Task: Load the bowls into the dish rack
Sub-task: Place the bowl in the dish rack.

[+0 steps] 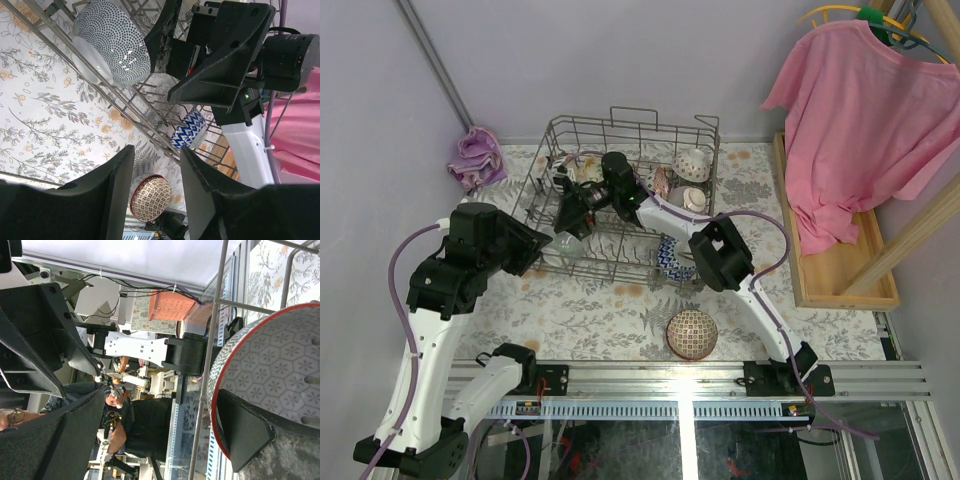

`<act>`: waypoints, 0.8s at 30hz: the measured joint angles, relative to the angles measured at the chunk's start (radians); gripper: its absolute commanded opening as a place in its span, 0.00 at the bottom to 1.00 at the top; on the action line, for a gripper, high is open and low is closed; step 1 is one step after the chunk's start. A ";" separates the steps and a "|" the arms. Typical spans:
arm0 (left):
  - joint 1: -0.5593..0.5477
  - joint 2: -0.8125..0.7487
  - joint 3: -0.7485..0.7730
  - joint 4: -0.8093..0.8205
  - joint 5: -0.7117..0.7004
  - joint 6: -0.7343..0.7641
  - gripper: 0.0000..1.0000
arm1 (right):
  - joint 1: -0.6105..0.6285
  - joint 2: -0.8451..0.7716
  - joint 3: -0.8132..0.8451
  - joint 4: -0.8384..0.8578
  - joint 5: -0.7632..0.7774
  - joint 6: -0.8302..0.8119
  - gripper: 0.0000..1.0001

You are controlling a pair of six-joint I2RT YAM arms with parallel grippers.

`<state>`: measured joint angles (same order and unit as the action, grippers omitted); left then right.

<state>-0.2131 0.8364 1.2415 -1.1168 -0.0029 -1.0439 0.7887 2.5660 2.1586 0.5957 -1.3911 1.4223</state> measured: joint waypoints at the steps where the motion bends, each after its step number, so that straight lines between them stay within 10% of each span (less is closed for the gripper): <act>1: 0.000 0.000 0.000 0.001 0.000 -0.002 0.41 | 0.000 -0.013 -0.011 -0.032 0.003 -0.019 1.00; 24: 0.000 -0.007 -0.026 0.022 0.002 -0.017 0.41 | -0.002 -0.112 -0.188 -0.217 0.012 -0.155 1.00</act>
<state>-0.2131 0.8291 1.2152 -1.0946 -0.0006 -1.0607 0.7872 2.4542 1.9705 0.3790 -1.3788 1.2671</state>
